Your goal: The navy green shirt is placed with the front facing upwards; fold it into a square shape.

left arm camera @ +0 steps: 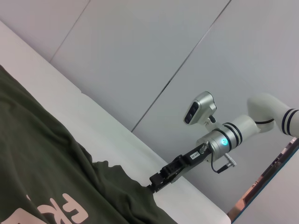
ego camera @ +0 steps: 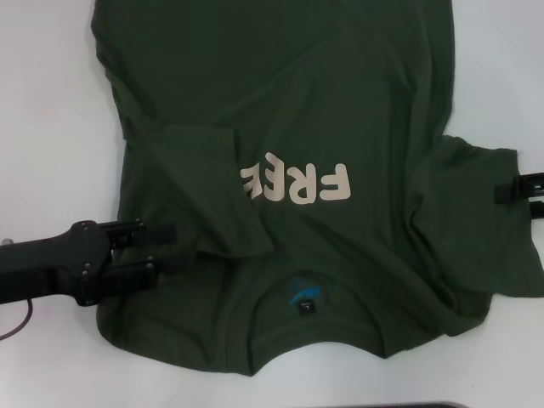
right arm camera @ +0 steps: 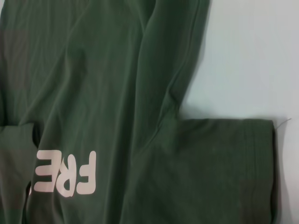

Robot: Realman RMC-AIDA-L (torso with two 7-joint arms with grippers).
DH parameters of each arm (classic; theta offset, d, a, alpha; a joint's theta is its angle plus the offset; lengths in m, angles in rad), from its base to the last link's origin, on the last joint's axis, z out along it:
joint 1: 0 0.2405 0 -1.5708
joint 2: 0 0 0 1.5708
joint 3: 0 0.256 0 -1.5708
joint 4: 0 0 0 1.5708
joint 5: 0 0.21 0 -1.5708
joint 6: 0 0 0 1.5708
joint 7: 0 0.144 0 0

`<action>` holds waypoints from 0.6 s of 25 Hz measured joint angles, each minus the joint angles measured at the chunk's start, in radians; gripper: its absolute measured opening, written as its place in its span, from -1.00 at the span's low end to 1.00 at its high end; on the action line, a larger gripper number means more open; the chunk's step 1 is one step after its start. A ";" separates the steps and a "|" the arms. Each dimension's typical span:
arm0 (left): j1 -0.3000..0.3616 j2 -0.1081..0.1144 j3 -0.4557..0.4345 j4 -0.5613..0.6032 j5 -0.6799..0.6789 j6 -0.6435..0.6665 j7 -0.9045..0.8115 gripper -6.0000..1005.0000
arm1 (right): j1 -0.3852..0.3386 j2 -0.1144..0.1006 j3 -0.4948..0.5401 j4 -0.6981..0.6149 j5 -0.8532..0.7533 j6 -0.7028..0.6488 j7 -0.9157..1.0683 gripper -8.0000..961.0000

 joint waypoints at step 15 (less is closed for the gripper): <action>-0.001 -0.001 0.000 0.000 0.000 0.000 0.000 0.22 | 0.014 0.010 -0.007 0.002 0.039 -0.002 -0.020 0.62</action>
